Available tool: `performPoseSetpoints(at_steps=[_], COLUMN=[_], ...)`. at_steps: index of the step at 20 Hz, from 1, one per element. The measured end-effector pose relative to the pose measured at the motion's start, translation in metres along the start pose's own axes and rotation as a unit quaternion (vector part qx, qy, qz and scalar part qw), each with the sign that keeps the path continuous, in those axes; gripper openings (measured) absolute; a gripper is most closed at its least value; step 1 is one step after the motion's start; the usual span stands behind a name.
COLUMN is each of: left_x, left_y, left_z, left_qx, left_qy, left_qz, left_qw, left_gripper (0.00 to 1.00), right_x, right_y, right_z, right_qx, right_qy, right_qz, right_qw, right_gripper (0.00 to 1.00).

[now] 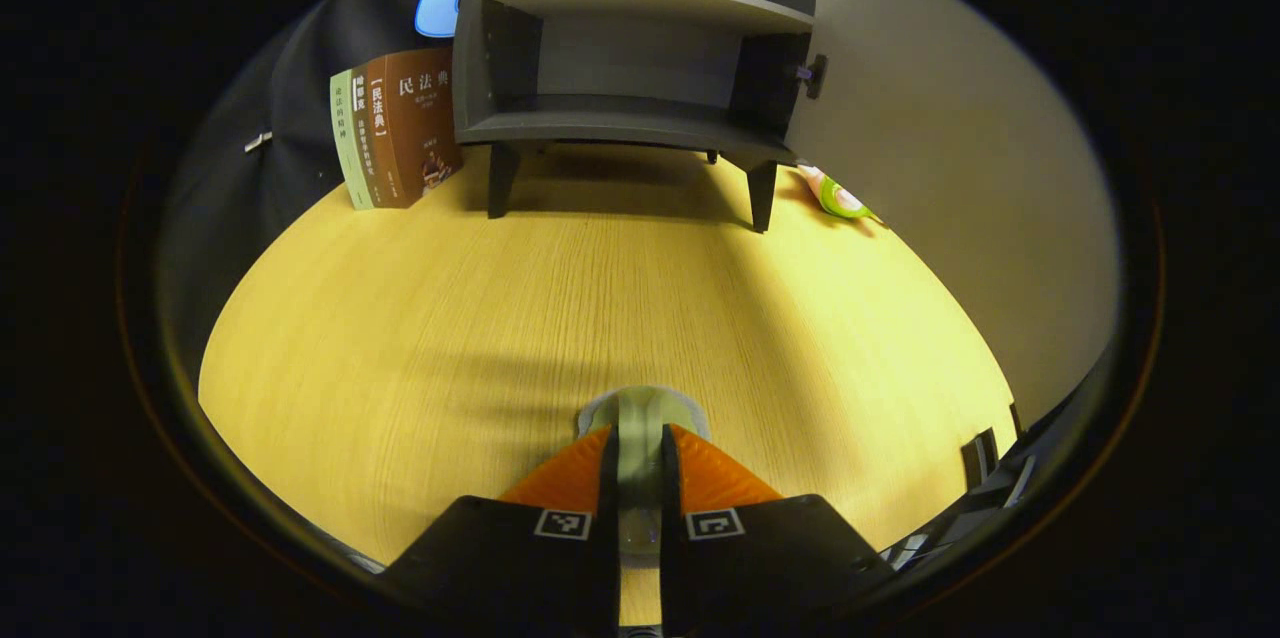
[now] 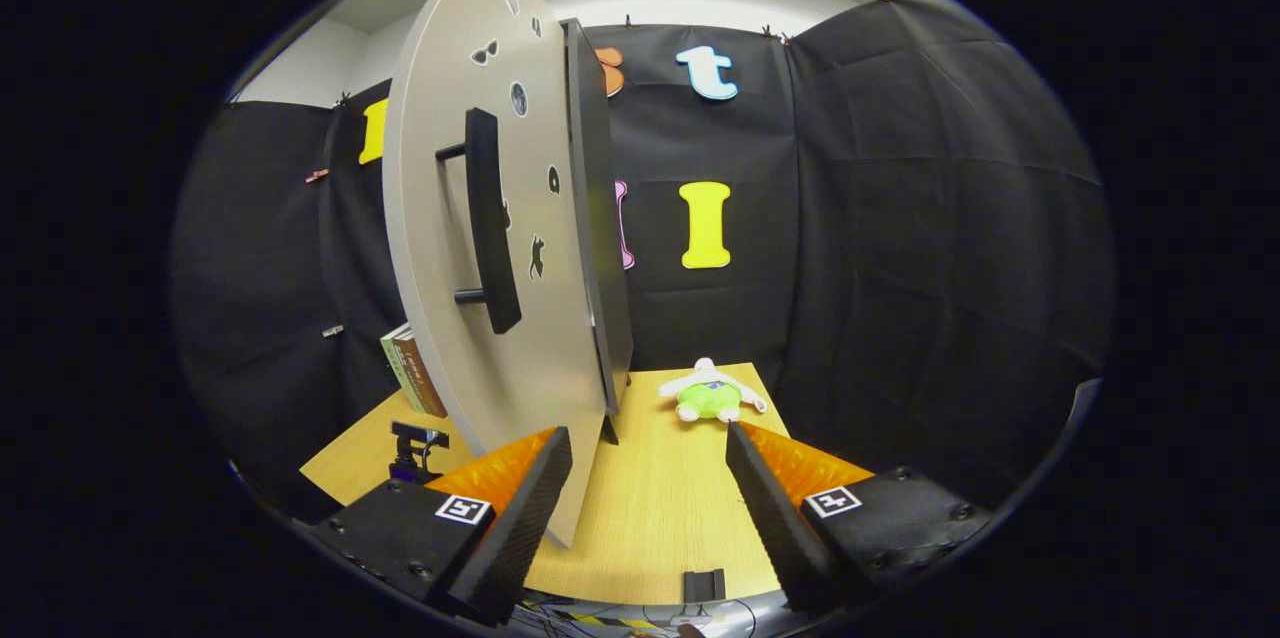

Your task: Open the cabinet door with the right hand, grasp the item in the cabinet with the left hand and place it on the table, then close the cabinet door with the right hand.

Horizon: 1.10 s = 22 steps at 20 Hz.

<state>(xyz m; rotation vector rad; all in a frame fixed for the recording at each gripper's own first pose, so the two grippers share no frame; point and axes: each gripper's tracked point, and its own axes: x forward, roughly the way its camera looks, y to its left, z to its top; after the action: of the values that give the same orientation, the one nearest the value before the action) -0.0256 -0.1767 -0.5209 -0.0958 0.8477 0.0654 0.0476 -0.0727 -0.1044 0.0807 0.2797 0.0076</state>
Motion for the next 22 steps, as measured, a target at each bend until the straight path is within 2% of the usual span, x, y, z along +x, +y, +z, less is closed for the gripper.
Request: performPoseSetpoints(at_steps=[2,5,7,8,9,13,14,17,18,20,22], left_x=[0.000,-0.004,-0.010,-0.011,-0.014,-0.033,-0.043,-0.089,-0.111,-0.159,-0.212], left_y=[-0.004,-0.016,-0.009,-0.007,-0.005,-0.011,-0.014,-0.024,-0.025,-0.029,-0.029], left_z=[0.002,0.008,0.011,0.012,0.015,0.024,0.028,0.059,0.073,0.108,0.143], left_qx=[0.007,-0.004,0.008,0.016,0.023,0.024,0.021,0.024,0.034,0.054,0.079], left_qy=[-0.005,-0.011,-0.012,-0.015,-0.019,-0.027,-0.031,-0.073,-0.093,-0.146,-0.211], left_qz=[-0.001,-0.025,-0.015,-0.008,-0.005,-0.026,-0.036,-0.067,-0.078,-0.103,-0.115], left_qw=[1.000,1.000,1.000,1.000,1.000,0.999,0.999,0.995,0.992,0.982,0.967], left_gripper=[0.21,0.26,0.39,0.31,0.50,0.61,0.64,0.83,0.84,0.86,0.92], right_x=[0.001,0.001,0.000,0.001,0.000,-0.002,-0.004,-0.009,-0.008,-0.009,-0.011], right_y=[0.001,0.001,0.002,0.004,0.004,0.009,0.013,0.022,0.022,0.027,0.033], right_z=[0.000,0.000,0.001,0.001,0.002,0.003,0.003,0.009,0.011,0.015,0.020], right_qx=[-0.002,-0.006,-0.003,0.000,0.002,0.006,0.009,0.006,0.004,0.008,0.015], right_qy=[0.000,0.000,-0.002,-0.003,-0.004,-0.008,-0.006,-0.018,-0.023,-0.034,-0.045], right_qz=[0.004,0.010,0.011,0.011,0.011,0.014,0.019,0.038,0.038,0.042,0.047], right_qw=[1.000,1.000,1.000,1.000,1.000,1.000,1.000,0.999,0.999,0.999,0.998], right_gripper=[0.98,0.98,0.98,0.98,0.98,0.98,0.98,0.98,0.98,0.98,0.98])
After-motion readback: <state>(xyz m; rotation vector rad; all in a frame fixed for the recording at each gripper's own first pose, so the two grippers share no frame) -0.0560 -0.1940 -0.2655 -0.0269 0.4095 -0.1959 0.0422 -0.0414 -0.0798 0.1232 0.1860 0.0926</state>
